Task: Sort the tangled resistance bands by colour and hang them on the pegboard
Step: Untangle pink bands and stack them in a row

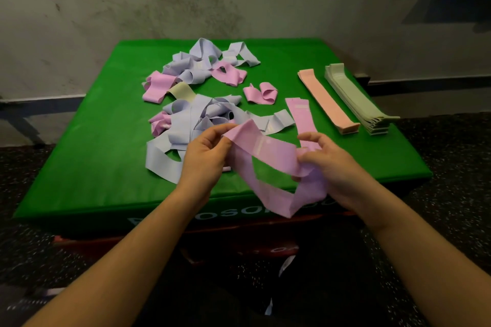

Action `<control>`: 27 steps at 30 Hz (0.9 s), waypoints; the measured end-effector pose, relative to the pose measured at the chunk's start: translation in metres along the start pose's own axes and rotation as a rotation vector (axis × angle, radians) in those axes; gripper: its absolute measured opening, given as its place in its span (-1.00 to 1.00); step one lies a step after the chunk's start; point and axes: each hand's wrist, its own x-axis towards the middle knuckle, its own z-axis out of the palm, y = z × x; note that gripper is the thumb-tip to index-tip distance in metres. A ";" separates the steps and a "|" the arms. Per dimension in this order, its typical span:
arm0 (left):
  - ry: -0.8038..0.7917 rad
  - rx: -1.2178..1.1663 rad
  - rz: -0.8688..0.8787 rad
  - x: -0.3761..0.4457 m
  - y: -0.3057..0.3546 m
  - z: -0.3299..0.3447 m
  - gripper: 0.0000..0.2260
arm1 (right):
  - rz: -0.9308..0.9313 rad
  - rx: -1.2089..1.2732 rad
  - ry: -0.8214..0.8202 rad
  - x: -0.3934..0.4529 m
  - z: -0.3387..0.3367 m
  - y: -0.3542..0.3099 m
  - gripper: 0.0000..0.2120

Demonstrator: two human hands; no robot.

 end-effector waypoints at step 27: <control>-0.155 0.295 0.337 -0.016 0.029 -0.002 -0.70 | -0.221 0.016 -0.137 -0.004 0.043 -0.019 -0.81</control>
